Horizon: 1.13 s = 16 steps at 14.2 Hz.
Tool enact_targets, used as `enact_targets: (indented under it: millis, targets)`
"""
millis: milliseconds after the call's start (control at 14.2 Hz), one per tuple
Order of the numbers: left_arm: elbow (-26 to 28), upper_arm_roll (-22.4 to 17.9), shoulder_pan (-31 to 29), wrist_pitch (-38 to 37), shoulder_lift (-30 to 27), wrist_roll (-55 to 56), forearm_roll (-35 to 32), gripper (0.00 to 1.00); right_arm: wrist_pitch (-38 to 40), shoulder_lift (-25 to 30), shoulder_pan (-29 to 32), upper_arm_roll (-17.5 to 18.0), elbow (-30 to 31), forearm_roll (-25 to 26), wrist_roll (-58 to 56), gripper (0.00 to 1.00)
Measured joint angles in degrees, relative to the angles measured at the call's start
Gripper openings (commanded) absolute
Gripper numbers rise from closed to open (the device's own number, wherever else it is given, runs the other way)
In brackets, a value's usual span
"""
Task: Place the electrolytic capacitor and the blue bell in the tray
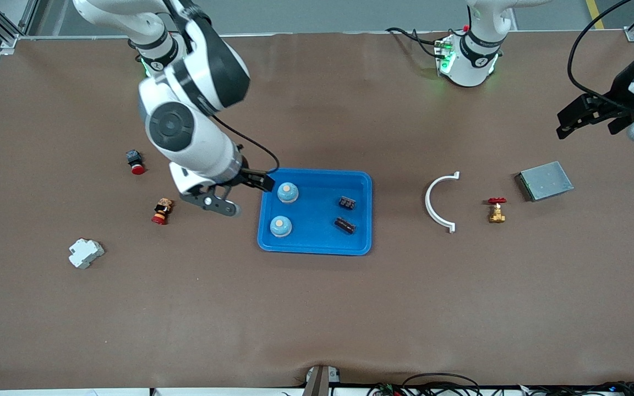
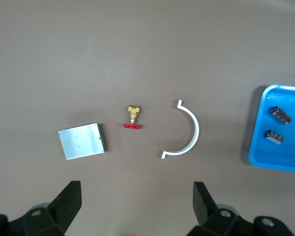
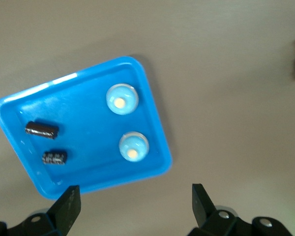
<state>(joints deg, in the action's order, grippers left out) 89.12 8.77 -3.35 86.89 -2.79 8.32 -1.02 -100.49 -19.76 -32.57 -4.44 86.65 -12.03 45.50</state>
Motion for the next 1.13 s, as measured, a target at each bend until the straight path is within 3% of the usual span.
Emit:
enact_targets:
  millis: [565, 848, 1130]
  targets:
    - [-0.2, 0.0, -0.1, -4.2, 0.0, -1.5, -0.1, 1.00, 17.5, 14.4, 10.0, -0.3, 0.2, 0.1, -9.7, 1.00]
    - [-0.2, 0.1, 0.1, -4.7, 0.2, -2.2, -0.1, 1.00, 21.1, 17.3, 17.6, -0.4, 0.3, 0.8, -20.4, 1.00]
    - [-0.2, 0.1, -0.1, -4.7, 0.3, -2.6, -0.1, 1.00, 21.7, 17.5, 22.5, -0.5, 0.7, 6.1, -31.8, 1.00]
